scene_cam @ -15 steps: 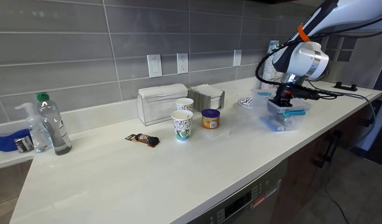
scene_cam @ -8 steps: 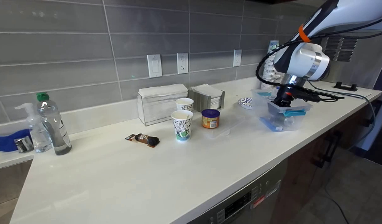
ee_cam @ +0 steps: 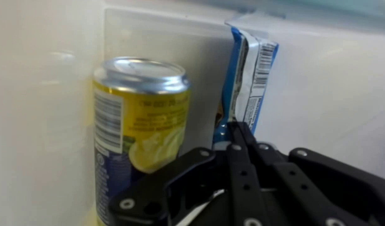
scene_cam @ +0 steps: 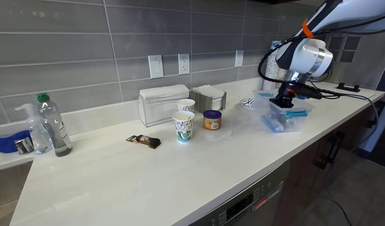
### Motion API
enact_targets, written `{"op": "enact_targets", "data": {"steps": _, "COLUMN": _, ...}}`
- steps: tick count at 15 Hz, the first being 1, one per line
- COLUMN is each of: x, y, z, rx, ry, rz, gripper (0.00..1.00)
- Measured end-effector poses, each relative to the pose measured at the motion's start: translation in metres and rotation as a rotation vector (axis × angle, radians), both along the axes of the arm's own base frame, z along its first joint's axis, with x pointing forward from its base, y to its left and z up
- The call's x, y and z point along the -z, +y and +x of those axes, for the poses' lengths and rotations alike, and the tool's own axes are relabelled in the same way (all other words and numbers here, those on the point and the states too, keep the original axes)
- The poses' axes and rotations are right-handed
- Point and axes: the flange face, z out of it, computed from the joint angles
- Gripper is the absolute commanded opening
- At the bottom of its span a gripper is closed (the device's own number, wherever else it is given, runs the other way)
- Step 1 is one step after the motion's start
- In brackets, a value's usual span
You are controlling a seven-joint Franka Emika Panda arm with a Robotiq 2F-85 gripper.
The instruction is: Remove the chocolate bar from the basket
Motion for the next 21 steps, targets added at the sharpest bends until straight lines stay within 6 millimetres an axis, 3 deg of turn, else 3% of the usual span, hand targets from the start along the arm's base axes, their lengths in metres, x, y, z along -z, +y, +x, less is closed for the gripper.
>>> {"op": "enact_targets", "data": {"steps": 9, "x": -0.088, "y": 0.024, "z": 0.011, "rx": -0.022, "ry": -0.177, "rz": -0.010, "gripper": 0.00}}
{"op": "enact_targets", "data": {"steps": 15, "x": -0.143, "y": 0.043, "z": -0.002, "rx": -0.022, "ry": -0.265, "rz": 0.002, "gripper": 0.00}}
{"op": "enact_targets", "data": {"steps": 18, "x": -0.158, "y": 0.054, "z": -0.014, "rx": -0.042, "ry": -0.260, "rz": 0.022, "gripper": 0.00}}
{"op": "enact_targets", "data": {"steps": 21, "x": -0.154, "y": 0.069, "z": -0.033, "rx": -0.084, "ry": -0.179, "rz": 0.073, "gripper": 0.00}}
